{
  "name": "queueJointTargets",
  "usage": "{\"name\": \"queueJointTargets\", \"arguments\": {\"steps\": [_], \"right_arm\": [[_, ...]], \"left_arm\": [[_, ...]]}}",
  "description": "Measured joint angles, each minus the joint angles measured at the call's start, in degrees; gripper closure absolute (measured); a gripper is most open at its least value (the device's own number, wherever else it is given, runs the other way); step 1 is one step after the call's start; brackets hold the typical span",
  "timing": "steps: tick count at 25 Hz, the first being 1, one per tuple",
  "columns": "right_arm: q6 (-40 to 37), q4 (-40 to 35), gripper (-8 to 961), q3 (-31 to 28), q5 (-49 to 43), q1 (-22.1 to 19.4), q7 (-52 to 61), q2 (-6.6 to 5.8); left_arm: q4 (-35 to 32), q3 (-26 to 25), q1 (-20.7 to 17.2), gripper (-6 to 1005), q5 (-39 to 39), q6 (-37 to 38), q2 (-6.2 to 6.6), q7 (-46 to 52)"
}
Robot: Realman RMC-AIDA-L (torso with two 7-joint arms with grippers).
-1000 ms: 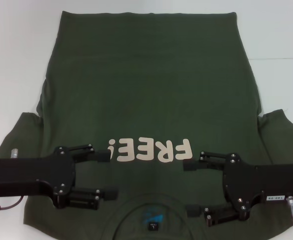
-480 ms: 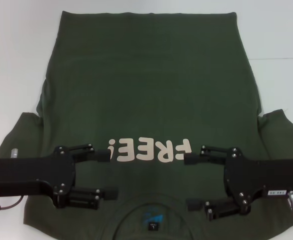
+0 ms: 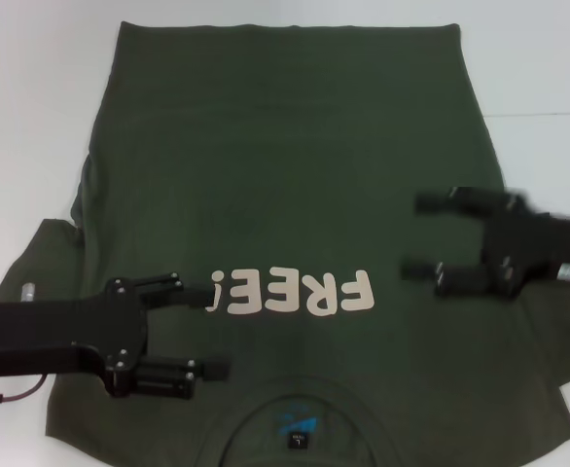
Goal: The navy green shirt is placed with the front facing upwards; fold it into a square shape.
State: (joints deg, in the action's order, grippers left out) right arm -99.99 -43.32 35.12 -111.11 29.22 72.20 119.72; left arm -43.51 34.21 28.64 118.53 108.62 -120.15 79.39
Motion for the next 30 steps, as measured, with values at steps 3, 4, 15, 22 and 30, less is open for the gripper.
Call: {"name": "queueJointTargets", "arguments": {"steps": [3, 4, 15, 22, 30], "right_arm": [[6.3, -8.1, 9, -1.0, -0.7, -0.7, 7.7, 0.0], [8.2, -10.7, 9, -0.8, -1.2, -1.0, 9.9, 0.01], [16.4, -37.7, 8, -0.5, -25.6, -2.2, 36.5, -0.12], [9.9, -39.9, 8, -0.3, -42.6, 1.1, 50.8, -0.91], [5.4, -38.1, 8, -0.2, -55.9, 4.5, 56.3, -0.88]], "left_arm": [[0.0, 0.1, 0.2, 81, -0.1, -0.4, 0.0, 0.0], [0.0, 0.2, 0.3, 80, -0.1, -0.4, 0.0, 0.0], [0.1, 0.2, 1.0, 80, -0.2, -0.4, -0.62, 0.5], [0.5, 0.1, 0.9, 80, -0.1, -0.4, -0.71, 0.4], [0.5, 0.3, 1.1, 80, 0.2, -0.4, -0.61, 0.5]]}}
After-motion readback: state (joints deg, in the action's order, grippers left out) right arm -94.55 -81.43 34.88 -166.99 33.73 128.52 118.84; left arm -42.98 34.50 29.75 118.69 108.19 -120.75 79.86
